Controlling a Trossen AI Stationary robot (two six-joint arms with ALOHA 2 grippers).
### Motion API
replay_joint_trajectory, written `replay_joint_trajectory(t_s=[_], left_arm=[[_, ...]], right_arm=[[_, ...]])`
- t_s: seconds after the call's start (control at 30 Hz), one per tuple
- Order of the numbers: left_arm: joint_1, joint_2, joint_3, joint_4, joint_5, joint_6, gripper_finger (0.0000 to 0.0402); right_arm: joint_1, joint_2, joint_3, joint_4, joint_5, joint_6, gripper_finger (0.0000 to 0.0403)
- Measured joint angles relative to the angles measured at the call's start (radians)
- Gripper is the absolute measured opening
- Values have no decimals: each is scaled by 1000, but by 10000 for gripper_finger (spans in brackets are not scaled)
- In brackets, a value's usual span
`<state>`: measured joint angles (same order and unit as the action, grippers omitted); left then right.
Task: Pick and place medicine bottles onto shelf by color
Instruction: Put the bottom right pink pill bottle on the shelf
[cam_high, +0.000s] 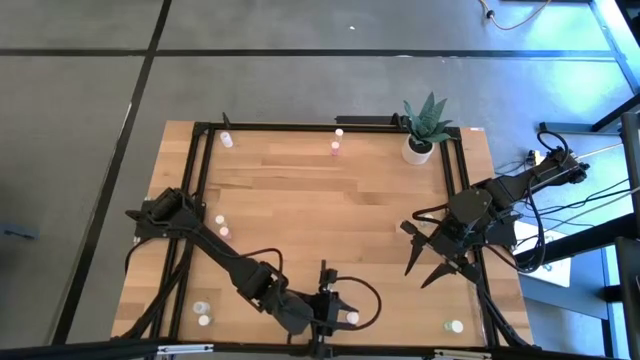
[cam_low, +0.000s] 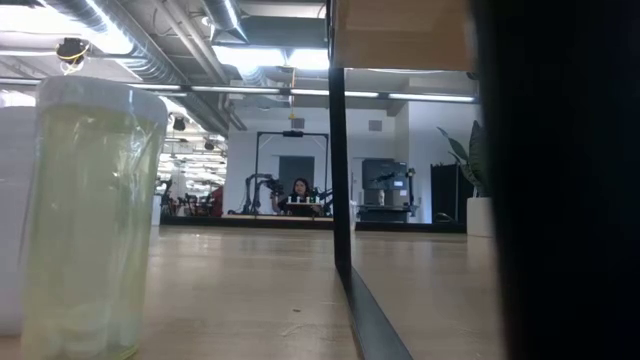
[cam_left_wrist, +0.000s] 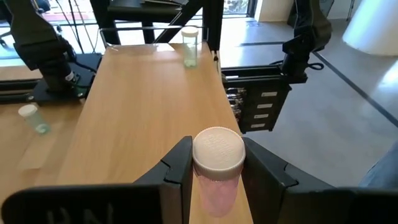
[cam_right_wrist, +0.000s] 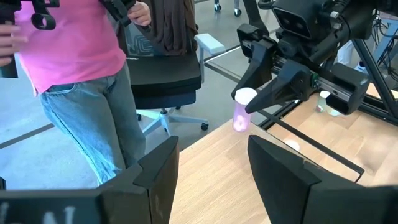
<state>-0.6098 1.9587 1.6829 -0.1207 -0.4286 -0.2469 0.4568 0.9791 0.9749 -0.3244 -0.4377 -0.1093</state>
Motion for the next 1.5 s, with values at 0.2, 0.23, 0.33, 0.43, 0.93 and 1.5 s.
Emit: replay_joint_trajectory(t_s=[0.2, 0.23, 0.33, 0.43, 0.93, 1.5], left_arm=[[1, 0, 0, 2, -41, -15, 95], [1, 0, 0, 2, -53, -20, 95], [1, 0, 0, 3, -67, -53, 95], [1, 1, 0, 2, -70, -77, 95], [-11, 8, 0, -17, -159, -138, 95], [-20, 39, 0, -2, -163, -144, 95]], right_arm=[[0, 0, 0, 0, 0, 0, 194], [0, 0, 0, 0, 0, 0, 194], [0, 0, 0, -2, 0, 0, 194], [0, 0, 0, -2, 0, 0, 194], [0, 0, 0, -2, 0, 0, 194], [0, 0, 0, -2, 0, 0, 194]])
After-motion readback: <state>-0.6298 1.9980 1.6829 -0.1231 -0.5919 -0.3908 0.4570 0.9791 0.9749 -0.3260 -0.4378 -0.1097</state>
